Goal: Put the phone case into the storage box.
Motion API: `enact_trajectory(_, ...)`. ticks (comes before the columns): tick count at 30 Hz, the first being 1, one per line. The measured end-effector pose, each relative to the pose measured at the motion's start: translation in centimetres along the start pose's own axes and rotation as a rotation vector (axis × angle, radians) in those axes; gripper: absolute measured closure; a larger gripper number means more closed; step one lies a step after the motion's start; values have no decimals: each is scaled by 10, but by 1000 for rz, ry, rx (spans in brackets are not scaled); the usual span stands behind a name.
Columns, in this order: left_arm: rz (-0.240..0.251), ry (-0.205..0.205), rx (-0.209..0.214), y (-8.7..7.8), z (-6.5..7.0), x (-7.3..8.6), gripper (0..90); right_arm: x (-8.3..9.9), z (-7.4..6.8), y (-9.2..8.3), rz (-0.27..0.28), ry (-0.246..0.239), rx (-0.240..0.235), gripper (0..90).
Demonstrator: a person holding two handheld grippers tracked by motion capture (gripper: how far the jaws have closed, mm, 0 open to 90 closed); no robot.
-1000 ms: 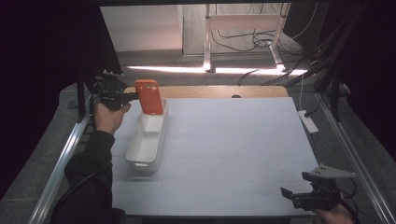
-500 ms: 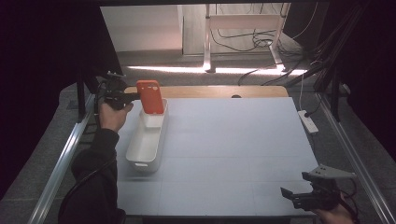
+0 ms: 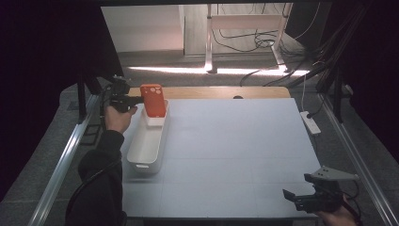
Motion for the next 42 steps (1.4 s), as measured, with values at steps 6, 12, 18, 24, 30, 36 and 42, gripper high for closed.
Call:
enact_trajectory(6, -14, -12, -4, 9, -4, 6, 896, 0, 0, 0, 0, -2, 0, 0)
enact_trajectory(12, -29, -16, -13, 18, -6, 10, 896, 0, 0, 0, 1, -2, -2, 1)
enact_trajectory(18, -45, -18, -24, 26, -8, 13, 896, 0, 0, 0, 1, -3, -1, 1)
enact_trajectory(24, -53, -21, -39, 33, -9, 14, 895, 0, 0, 0, -3, -5, -3, 2)
enact_trajectory(30, -53, -12, -40, 40, -9, 14, 876, 0, 0, 0, -3, -5, -3, 3)
enact_trajectory(36, -20, -7, -22, 38, -5, 9, 692, 0, 0, 1, -4, -2, 0, 4)
enact_trajectory(42, -13, 12, -10, 35, -3, 8, 577, 0, 0, 0, -4, -5, 1, 4)
Point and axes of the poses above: each handheld gripper's, and its own axes: y roughly forward along the jaws, x roughly out of its underside, z roughly to its right, the point moved 4 cm from there along y, roughly forward along the jaws, and after that the axes turned 9 degrees about -y, right-handed, at the moved point
